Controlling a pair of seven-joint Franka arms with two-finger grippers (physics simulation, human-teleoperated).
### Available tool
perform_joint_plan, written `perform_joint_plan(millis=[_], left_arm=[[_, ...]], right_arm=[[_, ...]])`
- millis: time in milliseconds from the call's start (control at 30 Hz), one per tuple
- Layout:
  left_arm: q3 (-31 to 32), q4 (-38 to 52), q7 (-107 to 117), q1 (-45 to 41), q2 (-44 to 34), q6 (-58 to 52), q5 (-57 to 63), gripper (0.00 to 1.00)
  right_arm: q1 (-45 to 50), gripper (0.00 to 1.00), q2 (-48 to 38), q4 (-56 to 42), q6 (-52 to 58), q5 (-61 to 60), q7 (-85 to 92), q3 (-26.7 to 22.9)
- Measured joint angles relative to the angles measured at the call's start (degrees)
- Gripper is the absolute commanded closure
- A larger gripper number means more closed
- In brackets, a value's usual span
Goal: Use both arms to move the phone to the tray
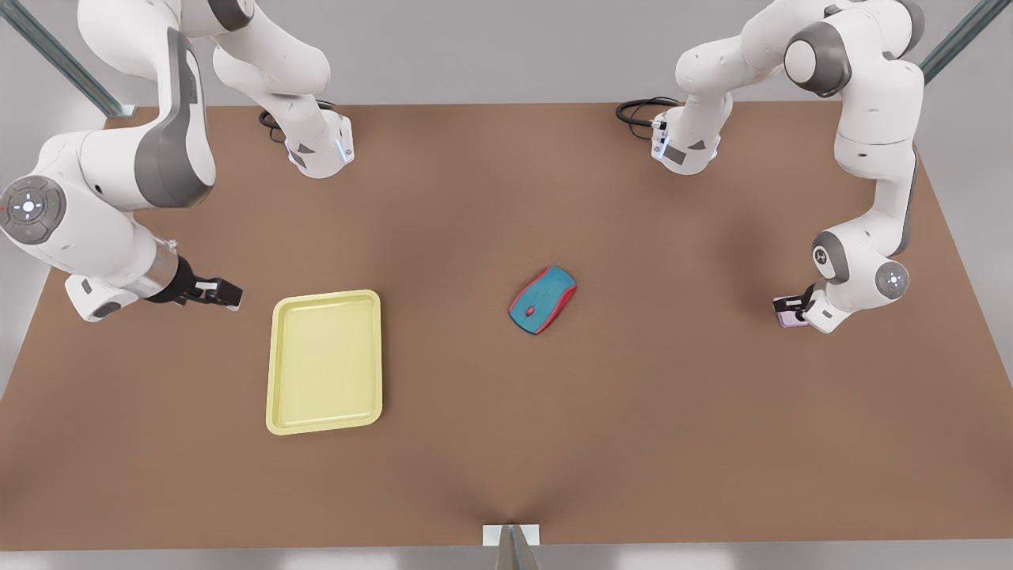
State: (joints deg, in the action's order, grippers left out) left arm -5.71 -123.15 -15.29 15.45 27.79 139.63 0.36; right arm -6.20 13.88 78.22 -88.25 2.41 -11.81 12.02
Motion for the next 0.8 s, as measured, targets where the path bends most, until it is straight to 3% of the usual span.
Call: perform_joint_plan(millis=[233, 367, 433, 567, 800], left_arm=[[1.9, 1.4, 0.2, -2.5, -2.8, -1.3, -0.3, 0.21], [9.6, 6.6, 6.4, -16.6, -2.8, -2.6, -0.3, 0.21], [12.3, 14.4, 11.4, -24.9, 0.7, -4.1, -0.3, 0.21], [13.0, 39.8, 23.3, -37.4, 15.5, -10.6, -0.1, 0.21], [12.9, 56.5, 42.0, -43.0, 26.8, -15.2, 0.0, 0.21]], right_arm=[[0.0, 0.0, 0.1, -0.2, -0.2, -0.2, 2.8, 0.0], [0.0, 0.0, 0.2, -0.3, -0.2, -0.1, 4.7, 0.0], [0.0, 0.0, 0.2, -0.3, -0.3, -0.1, 5.5, 0.0], [0.0, 0.0, 0.2, -0.3, -0.3, -0.1, 6.9, 0.0], [0.0, 0.0, 0.9, -0.9, -0.3, -0.2, 8.7, -0.1]])
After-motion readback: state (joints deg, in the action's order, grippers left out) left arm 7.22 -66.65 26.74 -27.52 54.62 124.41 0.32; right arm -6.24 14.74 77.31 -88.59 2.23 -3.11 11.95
